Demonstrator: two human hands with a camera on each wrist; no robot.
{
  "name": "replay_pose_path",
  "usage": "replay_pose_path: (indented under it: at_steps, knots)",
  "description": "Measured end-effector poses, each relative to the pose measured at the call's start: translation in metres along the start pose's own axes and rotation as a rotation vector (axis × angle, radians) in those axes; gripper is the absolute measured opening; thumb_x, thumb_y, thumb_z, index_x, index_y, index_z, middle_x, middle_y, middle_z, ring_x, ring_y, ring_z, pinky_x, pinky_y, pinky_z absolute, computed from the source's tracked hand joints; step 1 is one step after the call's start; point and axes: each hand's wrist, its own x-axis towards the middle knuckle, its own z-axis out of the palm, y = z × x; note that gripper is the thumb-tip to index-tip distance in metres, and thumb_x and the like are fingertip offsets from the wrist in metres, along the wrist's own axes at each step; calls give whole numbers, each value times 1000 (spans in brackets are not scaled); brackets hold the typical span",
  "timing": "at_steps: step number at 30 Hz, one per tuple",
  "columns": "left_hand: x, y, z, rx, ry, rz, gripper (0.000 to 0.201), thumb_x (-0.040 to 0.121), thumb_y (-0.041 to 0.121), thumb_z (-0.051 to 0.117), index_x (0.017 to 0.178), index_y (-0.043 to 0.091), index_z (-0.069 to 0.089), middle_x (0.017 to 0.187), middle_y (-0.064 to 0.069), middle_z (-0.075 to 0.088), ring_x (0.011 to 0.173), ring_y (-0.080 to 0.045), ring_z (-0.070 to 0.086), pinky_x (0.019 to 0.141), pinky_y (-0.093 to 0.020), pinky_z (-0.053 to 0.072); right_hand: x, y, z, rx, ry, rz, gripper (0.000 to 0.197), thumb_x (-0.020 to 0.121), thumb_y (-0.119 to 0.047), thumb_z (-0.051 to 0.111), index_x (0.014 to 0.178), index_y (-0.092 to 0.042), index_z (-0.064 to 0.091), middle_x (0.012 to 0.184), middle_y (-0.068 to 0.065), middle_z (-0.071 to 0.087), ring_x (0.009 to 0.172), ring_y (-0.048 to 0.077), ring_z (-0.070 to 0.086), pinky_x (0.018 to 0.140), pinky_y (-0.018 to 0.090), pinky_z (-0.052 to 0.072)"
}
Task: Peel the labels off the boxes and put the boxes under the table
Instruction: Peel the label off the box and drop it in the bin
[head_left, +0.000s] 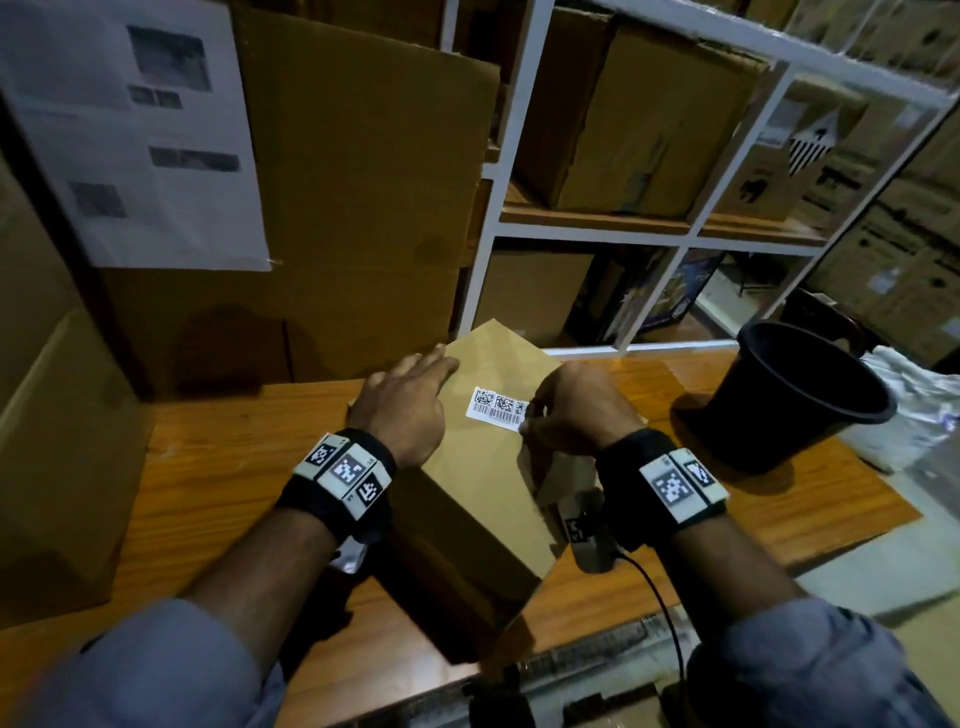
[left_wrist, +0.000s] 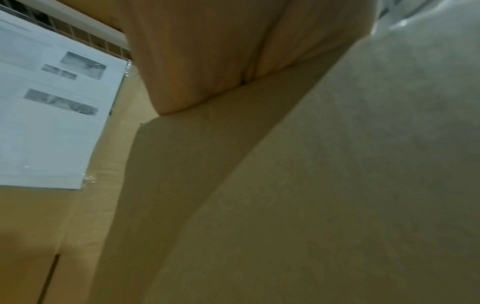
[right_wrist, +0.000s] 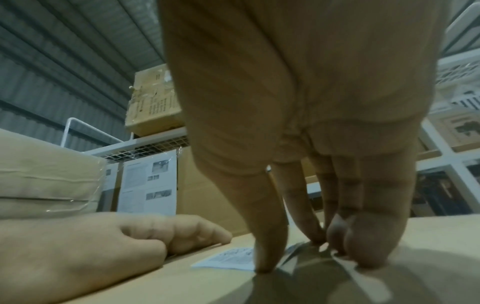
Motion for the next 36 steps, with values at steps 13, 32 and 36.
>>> replay_pose_path:
  at_steps: [13,32,36]
  knots:
    - [8,-4,-17,-53,-231,-12,63,104,25,39,161,44,19,173,15,2,158,-21,11,125,-49,9,-8,-4,-2,39,62,-18,23,81,-35,89,94,-17,83,90,-1,78,79,12,69,64,26,58]
    - [7,1,-23,-38,-320,-23,60,110,28,35,163,45,11,172,16,-9,158,-21,4,123,-48,5,-3,-12,2,-3,114,-4,15,93,-29,76,95,-14,75,92,5,72,83,22,67,71,35,59]
    - [5,3,-24,-41,-316,-32,61,110,27,35,163,45,11,172,17,-9,158,-20,3,123,-47,5,-6,-12,1,-2,112,-47,15,95,-28,74,95,-13,74,92,4,71,83,20,66,70,32,57]
